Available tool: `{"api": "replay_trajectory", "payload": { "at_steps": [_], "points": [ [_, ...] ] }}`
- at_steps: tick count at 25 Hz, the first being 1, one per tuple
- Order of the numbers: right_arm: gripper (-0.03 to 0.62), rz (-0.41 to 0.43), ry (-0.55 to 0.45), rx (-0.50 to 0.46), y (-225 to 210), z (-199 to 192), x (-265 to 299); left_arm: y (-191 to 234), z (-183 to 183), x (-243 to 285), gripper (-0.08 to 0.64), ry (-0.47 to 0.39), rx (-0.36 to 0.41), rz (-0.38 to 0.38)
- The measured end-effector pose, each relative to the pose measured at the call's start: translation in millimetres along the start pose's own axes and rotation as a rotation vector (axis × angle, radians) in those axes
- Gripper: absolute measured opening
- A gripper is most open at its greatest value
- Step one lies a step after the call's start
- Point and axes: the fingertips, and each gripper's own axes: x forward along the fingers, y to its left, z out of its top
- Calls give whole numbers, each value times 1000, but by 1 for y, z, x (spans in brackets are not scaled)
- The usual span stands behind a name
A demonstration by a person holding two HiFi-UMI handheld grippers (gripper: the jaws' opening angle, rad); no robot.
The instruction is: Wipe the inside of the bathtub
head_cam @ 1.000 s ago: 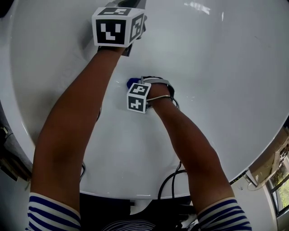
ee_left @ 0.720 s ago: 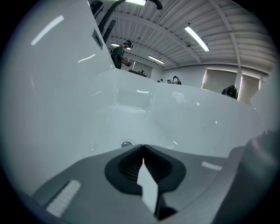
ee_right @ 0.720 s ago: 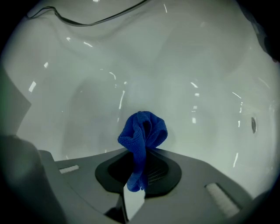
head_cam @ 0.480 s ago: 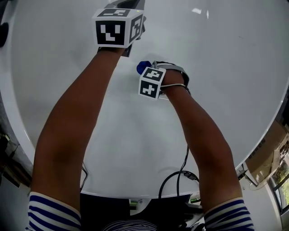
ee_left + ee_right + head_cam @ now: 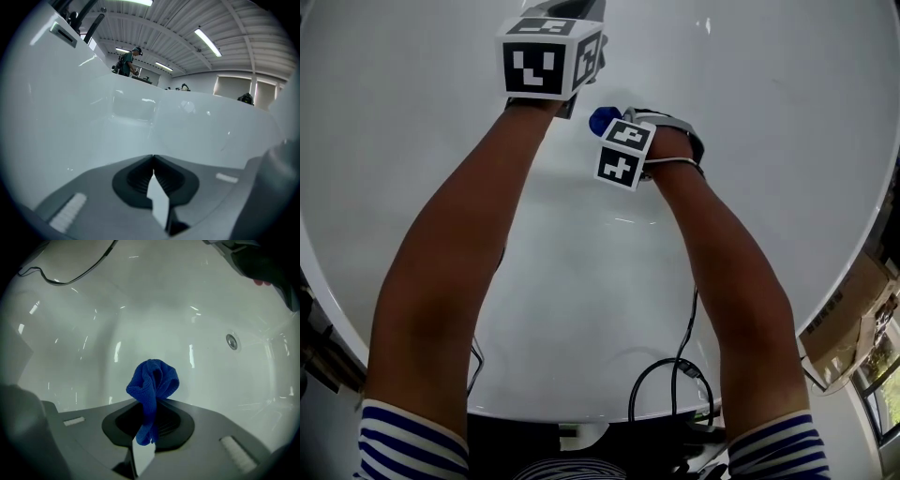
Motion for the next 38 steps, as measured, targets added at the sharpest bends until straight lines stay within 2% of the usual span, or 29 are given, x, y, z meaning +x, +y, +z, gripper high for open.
{"api": "replay_trajectory", "payload": {
  "at_steps": [9, 15, 30, 38],
  "points": [
    [52, -87, 7, 25, -68, -37, 4, -3, -19, 23, 3, 26, 21, 19],
    [52, -109, 16, 27, -85, -48, 19, 6, -43, 29, 3, 45, 26, 34],
    [52, -72, 50, -3, -55, -48, 47, 12, -67, 21, 3, 68, 26, 34],
    [52, -16, 76, -32, 17, -44, 49, 4, -67, -6, 3, 60, 18, 30]
  ]
}}
